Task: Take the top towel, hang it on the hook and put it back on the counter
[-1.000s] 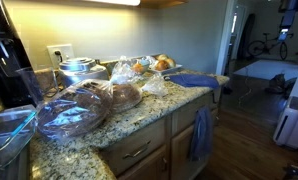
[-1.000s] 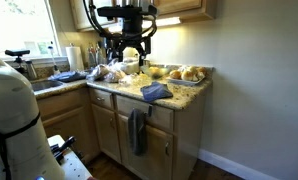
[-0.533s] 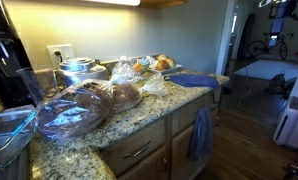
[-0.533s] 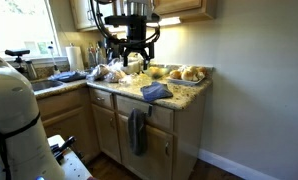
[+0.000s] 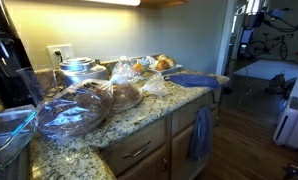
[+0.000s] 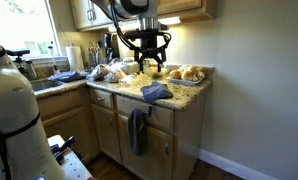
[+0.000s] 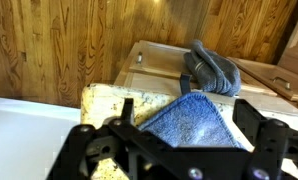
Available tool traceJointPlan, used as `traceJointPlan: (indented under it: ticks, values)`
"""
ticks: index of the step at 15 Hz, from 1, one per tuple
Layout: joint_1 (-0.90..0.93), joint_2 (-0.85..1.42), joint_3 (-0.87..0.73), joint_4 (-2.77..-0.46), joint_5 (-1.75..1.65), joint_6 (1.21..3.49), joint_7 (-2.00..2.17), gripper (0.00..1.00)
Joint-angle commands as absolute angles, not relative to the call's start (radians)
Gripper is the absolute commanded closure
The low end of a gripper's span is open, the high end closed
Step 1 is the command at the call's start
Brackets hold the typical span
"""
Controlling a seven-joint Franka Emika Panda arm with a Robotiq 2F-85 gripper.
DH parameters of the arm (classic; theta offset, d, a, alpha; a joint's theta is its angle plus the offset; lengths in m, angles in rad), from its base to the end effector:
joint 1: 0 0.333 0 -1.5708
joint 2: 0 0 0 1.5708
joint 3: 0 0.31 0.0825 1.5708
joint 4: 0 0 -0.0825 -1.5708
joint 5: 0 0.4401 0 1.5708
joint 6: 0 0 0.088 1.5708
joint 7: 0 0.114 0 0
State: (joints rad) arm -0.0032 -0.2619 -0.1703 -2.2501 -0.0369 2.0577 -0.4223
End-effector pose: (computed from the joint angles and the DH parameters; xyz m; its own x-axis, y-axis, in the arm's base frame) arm 0.5227 -0.0956 0.4411 0.9618 0.2660 0.0646 0.2654 -0.9640 0.0178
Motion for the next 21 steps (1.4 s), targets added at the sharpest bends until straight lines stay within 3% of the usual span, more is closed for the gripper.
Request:
traceJointPlan:
  ticks: [1,21]
  values:
    - [-0.017,-0.235,-0.146,-2.228,-0.034,2.063,-0.417,0.0]
    - [-0.019,0.125,-0.049,-1.945,0.001,2.251,-0.471,0.0]
